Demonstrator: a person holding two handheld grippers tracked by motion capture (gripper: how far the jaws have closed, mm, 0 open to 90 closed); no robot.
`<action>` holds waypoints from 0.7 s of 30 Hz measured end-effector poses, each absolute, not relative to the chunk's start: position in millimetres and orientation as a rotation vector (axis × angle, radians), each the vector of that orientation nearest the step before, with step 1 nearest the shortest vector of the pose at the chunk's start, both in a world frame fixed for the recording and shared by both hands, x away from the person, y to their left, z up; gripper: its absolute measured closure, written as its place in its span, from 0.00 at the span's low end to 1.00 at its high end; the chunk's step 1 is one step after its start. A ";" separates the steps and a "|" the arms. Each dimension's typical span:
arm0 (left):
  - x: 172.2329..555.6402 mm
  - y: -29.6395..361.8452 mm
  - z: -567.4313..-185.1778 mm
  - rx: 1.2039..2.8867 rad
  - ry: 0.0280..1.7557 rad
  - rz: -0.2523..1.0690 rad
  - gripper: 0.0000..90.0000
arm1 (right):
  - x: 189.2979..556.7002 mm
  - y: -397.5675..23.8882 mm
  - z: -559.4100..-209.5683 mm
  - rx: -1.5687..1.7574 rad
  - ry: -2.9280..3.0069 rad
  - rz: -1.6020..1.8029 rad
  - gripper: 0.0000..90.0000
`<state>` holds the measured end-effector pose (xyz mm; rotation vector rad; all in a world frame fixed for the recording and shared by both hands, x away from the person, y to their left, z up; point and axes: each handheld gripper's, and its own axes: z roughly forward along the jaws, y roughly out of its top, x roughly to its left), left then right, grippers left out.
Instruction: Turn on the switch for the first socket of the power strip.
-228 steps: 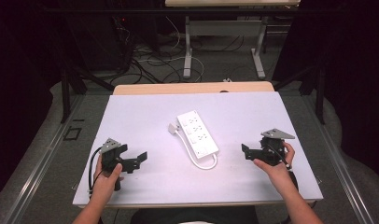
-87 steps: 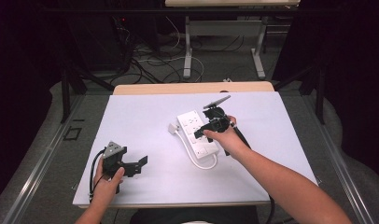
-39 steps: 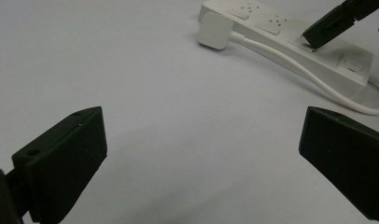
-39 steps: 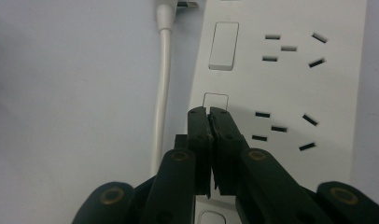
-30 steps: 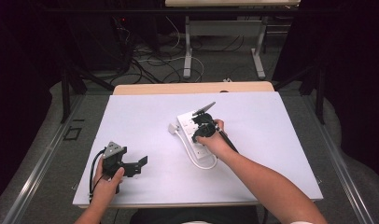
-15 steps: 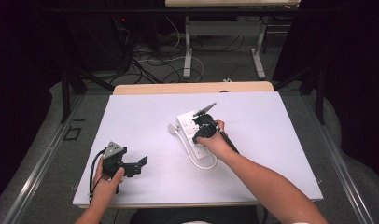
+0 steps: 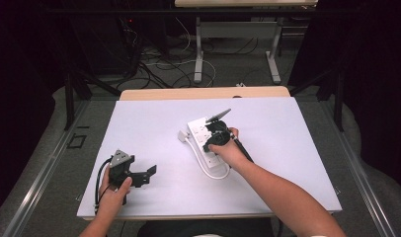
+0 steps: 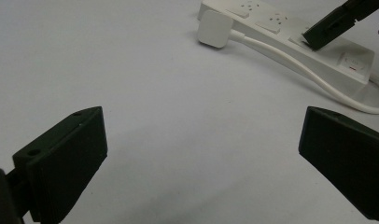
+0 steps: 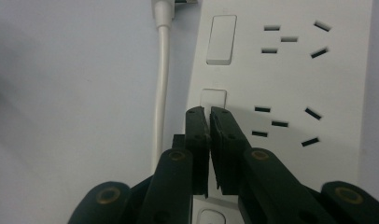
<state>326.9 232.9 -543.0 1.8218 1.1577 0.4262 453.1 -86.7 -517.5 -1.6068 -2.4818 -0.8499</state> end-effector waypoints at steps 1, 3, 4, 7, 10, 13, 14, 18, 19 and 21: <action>326.8 232.9 -543.0 1.824 1.157 0.427 0.01 | 453.0 -86.3 -517.2 -1.605 -2.484 -0.846 0.94; 326.7 233.0 -542.9 1.822 1.156 0.429 0.01 | 452.9 -86.2 -516.6 -1.594 -2.499 -0.837 0.93; 326.6 233.1 -542.9 1.820 1.157 0.428 0.01 | 452.9 -86.3 -516.2 -1.591 -2.499 -0.829 0.92; 326.4 233.4 -543.0 1.818 1.157 0.430 0.01 | 453.6 -87.3 -516.1 -1.594 -2.490 -0.840 0.89; 326.2 234.5 -542.8 1.829 1.156 0.434 0.01 | 454.2 -88.4 -516.0 -1.600 -2.480 -0.874 0.83; 326.0 234.5 -542.8 1.828 1.156 0.432 0.01 | 454.5 -88.9 -515.1 -1.605 -2.479 -0.863 0.78; 326.1 234.3 -542.8 1.829 1.154 0.434 0.01 | 454.5 -88.8 -515.2 -1.605 -2.467 -0.883 0.76; 327.0 233.5 -543.0 1.828 1.155 0.431 0.01 | 454.1 -88.8 -513.0 -1.608 -2.471 -0.890 0.69; 327.1 233.3 -543.1 1.830 1.154 0.431 0.01 | 454.1 -89.1 -512.7 -1.609 -2.470 -0.896 0.67; 327.2 233.5 -542.7 1.837 1.154 0.422 0.01 | 454.6 -89.7 -512.7 -1.604 -2.471 -0.905 0.63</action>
